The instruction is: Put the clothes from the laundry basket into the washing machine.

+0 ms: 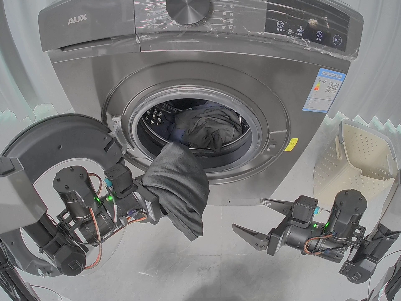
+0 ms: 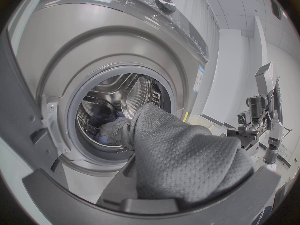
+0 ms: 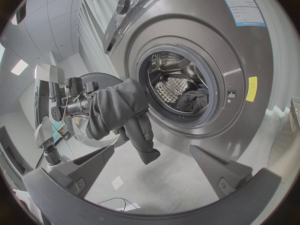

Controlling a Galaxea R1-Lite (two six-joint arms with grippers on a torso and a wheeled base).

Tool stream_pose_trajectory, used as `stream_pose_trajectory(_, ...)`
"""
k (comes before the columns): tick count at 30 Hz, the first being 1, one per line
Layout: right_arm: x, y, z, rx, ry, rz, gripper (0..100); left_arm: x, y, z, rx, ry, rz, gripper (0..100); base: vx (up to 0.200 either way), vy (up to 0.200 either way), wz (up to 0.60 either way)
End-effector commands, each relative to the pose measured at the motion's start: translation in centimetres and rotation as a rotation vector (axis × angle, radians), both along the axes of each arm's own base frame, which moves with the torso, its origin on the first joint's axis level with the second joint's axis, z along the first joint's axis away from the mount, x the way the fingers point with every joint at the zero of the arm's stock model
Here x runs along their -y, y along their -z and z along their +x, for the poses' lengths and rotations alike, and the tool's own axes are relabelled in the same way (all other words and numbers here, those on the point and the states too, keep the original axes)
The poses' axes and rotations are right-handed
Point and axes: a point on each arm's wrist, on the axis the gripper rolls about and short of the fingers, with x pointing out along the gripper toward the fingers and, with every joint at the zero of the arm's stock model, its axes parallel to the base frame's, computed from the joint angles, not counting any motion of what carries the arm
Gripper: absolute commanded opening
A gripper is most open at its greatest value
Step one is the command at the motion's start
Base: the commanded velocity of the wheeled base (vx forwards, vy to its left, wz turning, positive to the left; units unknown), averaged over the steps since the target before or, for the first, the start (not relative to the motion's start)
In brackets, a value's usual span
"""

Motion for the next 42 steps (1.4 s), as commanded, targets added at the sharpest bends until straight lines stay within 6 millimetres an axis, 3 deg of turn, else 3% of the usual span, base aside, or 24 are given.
stream_pose_trajectory(1,-0.1,0.1,-0.1,-0.002,-0.005,-0.002,100,0.3,0.2,0.1,-0.004,0.008,0.002,0,0.2,0.0,0.0)
stream_pose_trajectory(9,-0.1,0.1,-0.1,-0.004,-0.008,-0.003,100,1.4,0.8,-0.3,-0.021,0.045,0.011,0,0.175,0.0,0.0)
stream_pose_trajectory(15,-0.3,0.0,-0.3,0.001,-0.016,0.001,100,3.8,1.8,-1.7,-0.069,0.119,0.011,0,0.0,0.0,0.0)
stream_pose_trajectory(21,-0.1,0.2,-1.0,-0.014,-0.028,-0.012,100,6.6,3.3,1.9,-0.07,0.053,-0.03,0,0.0,0.0,0.0)
stream_pose_trajectory(27,-0.4,0.2,-1.6,-0.016,-0.048,-0.013,100,7.9,4.9,5.4,-0.069,0.016,-0.079,0,0.0,0.0,0.0)
stream_pose_trajectory(32,-0.5,0.3,-2.1,-0.025,-0.066,-0.021,100,8.6,4.7,9.0,0.004,-0.037,-0.138,0,0.0,0.0,0.0)
stream_pose_trajectory(42,-0.7,0.4,-2.2,-0.028,-0.075,-0.022,100,9.5,4.1,12.9,0.105,-0.09,-0.212,0,0.0,0.0,0.0)
